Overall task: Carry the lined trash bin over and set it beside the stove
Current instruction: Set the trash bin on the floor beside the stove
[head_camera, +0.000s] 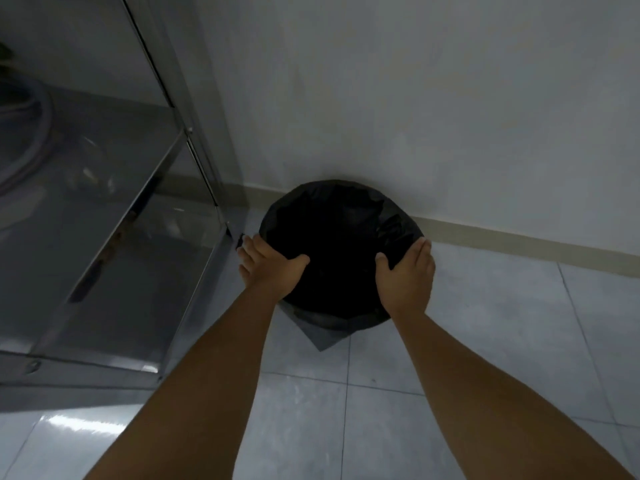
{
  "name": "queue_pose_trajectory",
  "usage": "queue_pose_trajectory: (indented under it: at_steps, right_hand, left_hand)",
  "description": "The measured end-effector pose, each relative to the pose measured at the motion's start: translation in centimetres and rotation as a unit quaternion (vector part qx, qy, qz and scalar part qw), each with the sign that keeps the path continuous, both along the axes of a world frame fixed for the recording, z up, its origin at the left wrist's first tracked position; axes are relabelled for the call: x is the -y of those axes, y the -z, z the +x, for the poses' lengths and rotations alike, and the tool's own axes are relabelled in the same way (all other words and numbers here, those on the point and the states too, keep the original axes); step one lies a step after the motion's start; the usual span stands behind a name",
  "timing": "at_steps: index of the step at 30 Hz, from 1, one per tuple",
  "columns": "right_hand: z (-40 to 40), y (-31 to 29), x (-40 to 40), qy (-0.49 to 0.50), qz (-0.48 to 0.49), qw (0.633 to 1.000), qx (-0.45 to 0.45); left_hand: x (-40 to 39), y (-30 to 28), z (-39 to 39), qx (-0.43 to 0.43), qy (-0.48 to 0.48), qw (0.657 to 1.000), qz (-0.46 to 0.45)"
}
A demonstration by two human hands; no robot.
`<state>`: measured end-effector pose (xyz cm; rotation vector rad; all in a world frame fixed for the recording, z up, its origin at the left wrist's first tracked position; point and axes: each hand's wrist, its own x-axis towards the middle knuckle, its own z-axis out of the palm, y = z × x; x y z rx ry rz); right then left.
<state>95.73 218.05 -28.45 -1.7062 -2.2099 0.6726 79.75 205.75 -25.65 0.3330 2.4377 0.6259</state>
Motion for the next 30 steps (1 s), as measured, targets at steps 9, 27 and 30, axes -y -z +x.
queue_pose_trajectory:
  at_steps: [9, 27, 30]
  right_hand:
    - [-1.4, -0.5, -4.2, -0.070, -0.068, 0.995, 0.032]
    - [5.1, -36.1, 5.5, -0.305, -0.188, 0.896, 0.262]
    - [5.3, -43.7, 6.5, -0.324, -0.178, 0.891, 0.265]
  left_hand:
    - [-1.8, 0.0, -1.5, 0.020, -0.002, 1.000, 0.021]
    - [4.7, -34.7, 7.8, -0.082, 0.301, 0.920, -0.238]
    - [6.0, -42.3, 8.9, -0.090, 0.306, 0.916, -0.245]
